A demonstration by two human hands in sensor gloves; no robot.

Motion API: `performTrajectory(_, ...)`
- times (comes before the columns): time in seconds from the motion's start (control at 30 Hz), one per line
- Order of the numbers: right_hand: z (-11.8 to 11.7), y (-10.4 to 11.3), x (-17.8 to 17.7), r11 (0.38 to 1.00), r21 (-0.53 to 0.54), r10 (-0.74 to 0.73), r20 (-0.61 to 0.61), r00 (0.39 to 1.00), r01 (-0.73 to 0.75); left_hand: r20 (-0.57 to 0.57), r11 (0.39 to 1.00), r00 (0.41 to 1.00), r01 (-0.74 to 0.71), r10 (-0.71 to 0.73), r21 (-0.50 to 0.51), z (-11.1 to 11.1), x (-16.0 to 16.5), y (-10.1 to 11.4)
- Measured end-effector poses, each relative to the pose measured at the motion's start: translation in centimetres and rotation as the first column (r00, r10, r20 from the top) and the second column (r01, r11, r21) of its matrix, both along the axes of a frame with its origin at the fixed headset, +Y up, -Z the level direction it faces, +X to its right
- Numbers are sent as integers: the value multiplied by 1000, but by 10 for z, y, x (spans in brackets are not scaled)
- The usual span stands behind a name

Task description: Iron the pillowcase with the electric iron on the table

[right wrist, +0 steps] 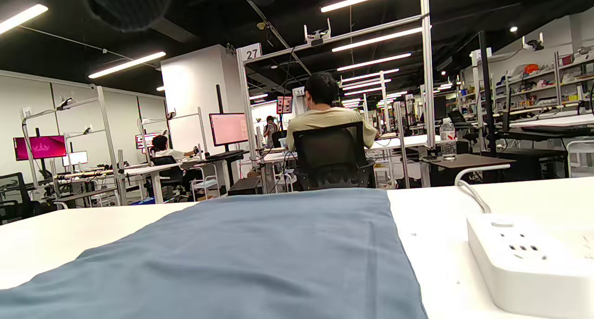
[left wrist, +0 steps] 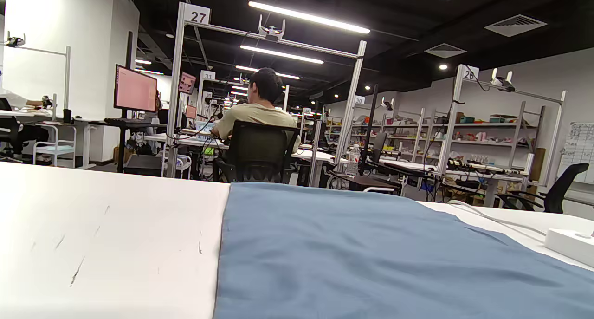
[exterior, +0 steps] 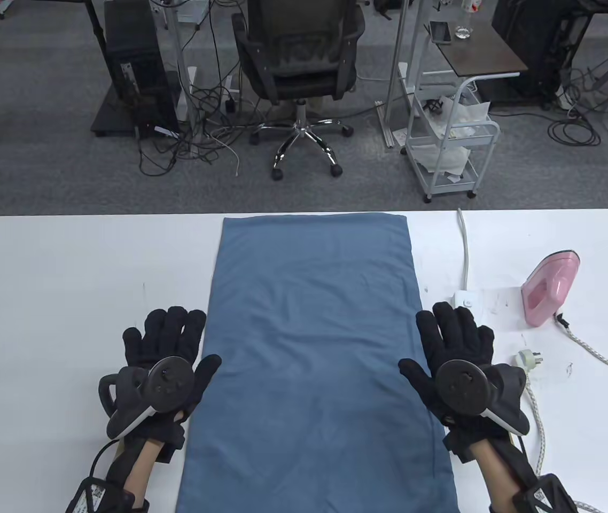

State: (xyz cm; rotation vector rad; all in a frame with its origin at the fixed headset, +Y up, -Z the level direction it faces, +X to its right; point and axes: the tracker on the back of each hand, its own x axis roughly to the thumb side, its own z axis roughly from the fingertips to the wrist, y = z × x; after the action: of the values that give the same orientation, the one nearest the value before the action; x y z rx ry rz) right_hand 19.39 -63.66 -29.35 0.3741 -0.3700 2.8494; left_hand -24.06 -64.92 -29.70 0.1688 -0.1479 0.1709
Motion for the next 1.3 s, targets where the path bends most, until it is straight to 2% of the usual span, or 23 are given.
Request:
performTrajectory(0.53,-1,-1,8,999,-29,17,39,999,-16,24,1000,1000,-4,4,-15,1,3,-2)
performTrajectory(0.7,-4,4,32,999,-40,25,150,988,-19,39,1000,999,-10,11,-17,0,5,-3)
performTrajectory(0.87,-12,3,80,995,-96,48,348,936,-15,45,1000,999,-17,18,-25,0,6,-3)
performTrajectory(1.0,-23,-13,120,976,-212,156,481,863,-58,43,1000,999,-17,18,-22,-1,5,-2)
performTrajectory(1.07,-32,-31,139,951,-302,224,526,820,-65,43,999,999,-22,23,-27,-2,4,-3)
performTrajectory(1.17,-45,-59,156,896,-433,353,550,756,-104,42,999,999,-14,15,-39,-4,4,-6)
performTrajectory(1.3,-58,-89,160,838,-531,445,535,718,-124,40,999,999,-7,9,-47,-4,4,-7)
